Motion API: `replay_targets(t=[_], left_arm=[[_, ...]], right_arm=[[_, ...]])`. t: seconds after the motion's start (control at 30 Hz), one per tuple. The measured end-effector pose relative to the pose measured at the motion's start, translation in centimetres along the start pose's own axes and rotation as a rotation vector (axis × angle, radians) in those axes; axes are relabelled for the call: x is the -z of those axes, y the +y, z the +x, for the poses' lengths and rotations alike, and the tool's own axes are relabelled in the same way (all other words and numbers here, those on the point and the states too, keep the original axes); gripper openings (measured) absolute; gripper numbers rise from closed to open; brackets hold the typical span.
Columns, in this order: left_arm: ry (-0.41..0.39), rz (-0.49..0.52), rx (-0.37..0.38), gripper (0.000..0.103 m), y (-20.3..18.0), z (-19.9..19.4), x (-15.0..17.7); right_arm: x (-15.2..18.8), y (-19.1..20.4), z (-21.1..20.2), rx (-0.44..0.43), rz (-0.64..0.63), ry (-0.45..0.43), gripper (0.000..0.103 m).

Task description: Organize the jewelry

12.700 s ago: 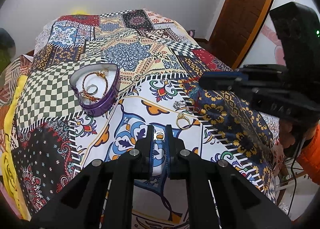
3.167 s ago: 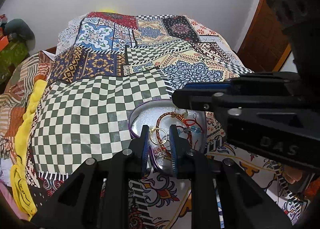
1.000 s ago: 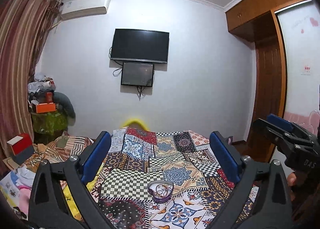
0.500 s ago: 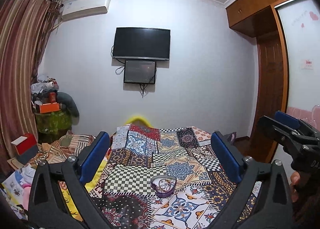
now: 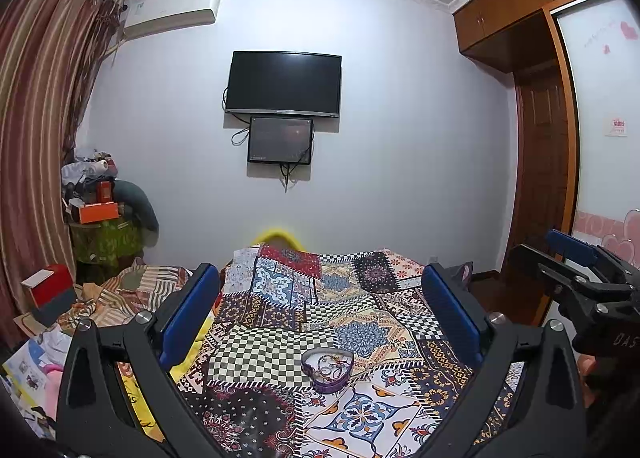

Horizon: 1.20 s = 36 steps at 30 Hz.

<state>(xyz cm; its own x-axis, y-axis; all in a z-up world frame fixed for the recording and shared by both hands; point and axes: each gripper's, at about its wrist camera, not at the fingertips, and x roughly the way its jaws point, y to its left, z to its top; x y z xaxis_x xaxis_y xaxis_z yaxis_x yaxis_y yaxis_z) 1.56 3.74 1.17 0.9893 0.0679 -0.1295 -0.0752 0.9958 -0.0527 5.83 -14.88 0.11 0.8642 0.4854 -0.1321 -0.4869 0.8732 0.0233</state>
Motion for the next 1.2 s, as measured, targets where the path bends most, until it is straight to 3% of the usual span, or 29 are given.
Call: replay_targets(t=[1.0, 1.2], left_arm=[[0.01, -0.01, 0.007, 0.102, 0.0, 0.9, 0.6], [0.029, -0.013, 0.039, 0.101, 0.2, 1.2, 0.5]], right_arm=[[-0.1, -0.4, -0.1, 0.006, 0.012, 0.027, 0.102], [-0.2, -0.6, -0.1, 0.01, 0.017, 0.022, 0.102]])
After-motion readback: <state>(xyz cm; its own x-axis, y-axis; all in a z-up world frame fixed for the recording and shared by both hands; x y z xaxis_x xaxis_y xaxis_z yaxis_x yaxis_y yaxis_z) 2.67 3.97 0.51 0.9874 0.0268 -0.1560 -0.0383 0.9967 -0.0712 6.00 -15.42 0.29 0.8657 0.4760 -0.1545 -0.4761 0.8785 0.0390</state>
